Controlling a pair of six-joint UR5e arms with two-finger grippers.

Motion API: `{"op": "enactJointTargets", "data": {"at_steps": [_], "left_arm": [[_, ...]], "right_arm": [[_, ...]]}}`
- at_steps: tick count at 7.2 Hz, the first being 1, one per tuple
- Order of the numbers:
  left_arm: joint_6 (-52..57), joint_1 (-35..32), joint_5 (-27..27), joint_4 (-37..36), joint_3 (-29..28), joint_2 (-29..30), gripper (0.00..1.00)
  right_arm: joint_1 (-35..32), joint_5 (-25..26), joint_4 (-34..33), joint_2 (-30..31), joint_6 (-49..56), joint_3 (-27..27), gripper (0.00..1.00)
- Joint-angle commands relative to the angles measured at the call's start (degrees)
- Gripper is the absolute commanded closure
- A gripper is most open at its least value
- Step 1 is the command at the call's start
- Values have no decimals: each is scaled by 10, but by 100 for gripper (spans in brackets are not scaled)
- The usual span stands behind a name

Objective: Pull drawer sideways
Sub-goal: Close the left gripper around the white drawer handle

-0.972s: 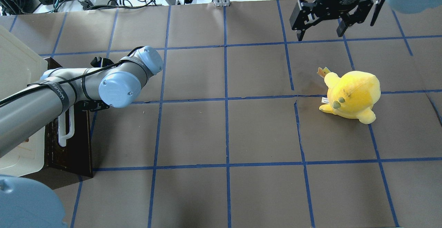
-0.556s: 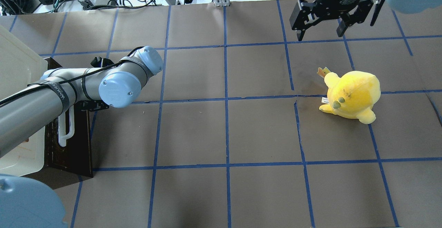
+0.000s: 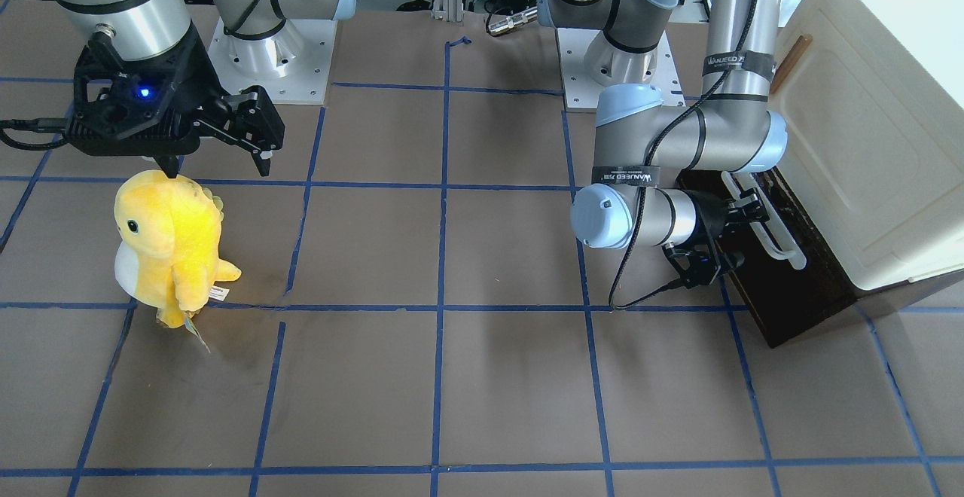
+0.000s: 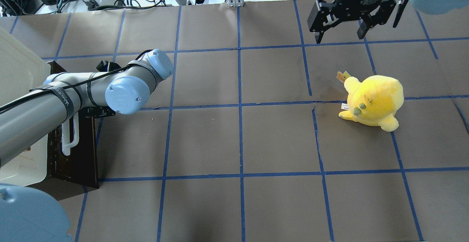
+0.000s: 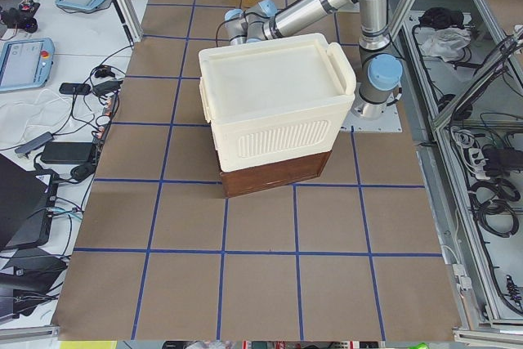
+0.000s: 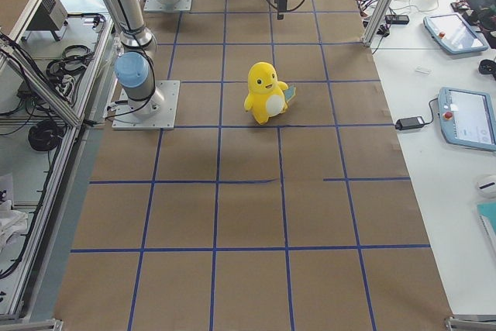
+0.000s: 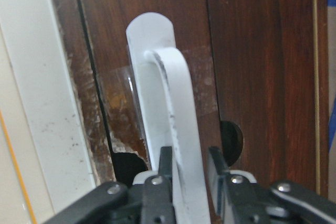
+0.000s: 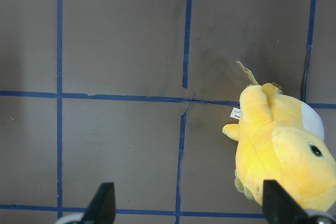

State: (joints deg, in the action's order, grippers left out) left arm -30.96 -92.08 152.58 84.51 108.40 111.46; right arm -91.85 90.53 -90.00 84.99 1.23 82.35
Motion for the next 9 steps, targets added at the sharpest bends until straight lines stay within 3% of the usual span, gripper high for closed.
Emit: {"op": "enactJointTargets", "data": {"at_steps": [1, 9], "left_arm": [[6, 0, 1, 0, -5, 2, 67], [6, -1, 0, -7, -6, 1, 78]], "right_arm": [[0, 0, 0, 0, 0, 0, 0], [0, 0, 0, 0, 0, 0, 0]]}}
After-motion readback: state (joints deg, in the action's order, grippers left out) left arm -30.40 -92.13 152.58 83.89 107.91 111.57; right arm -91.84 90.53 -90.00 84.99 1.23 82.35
